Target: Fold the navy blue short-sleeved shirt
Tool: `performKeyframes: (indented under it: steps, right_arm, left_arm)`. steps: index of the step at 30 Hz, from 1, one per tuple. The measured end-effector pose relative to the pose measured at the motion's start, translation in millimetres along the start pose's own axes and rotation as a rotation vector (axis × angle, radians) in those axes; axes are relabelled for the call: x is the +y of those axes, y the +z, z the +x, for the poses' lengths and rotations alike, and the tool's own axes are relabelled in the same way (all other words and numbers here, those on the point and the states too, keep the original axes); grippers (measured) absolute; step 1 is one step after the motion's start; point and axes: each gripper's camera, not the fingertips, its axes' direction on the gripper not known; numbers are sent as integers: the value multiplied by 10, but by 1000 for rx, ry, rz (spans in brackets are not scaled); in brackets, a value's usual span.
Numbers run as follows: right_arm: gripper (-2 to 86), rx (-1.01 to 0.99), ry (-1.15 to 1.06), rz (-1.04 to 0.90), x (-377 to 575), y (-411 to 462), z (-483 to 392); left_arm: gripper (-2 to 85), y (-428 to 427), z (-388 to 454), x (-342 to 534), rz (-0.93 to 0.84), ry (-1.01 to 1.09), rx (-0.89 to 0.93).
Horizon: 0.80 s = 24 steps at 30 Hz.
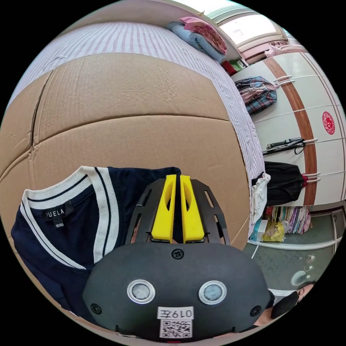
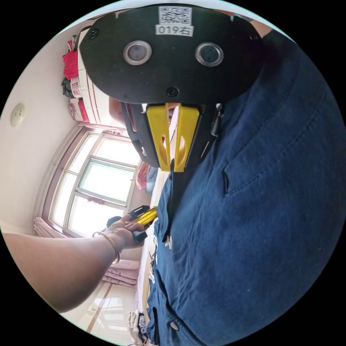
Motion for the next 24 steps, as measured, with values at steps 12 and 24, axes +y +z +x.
performKeyframes:
  steps: [12, 24]
  right_arm:
    - [0, -34, -14, 2, 231, -4, -102]
    - [76, -73, 113, 32, 802, 319, -249]
  left_arm:
    - [20, 17, 119, 15, -13, 25, -45]
    - [34, -286, 168, 263, 30, 109, 81]
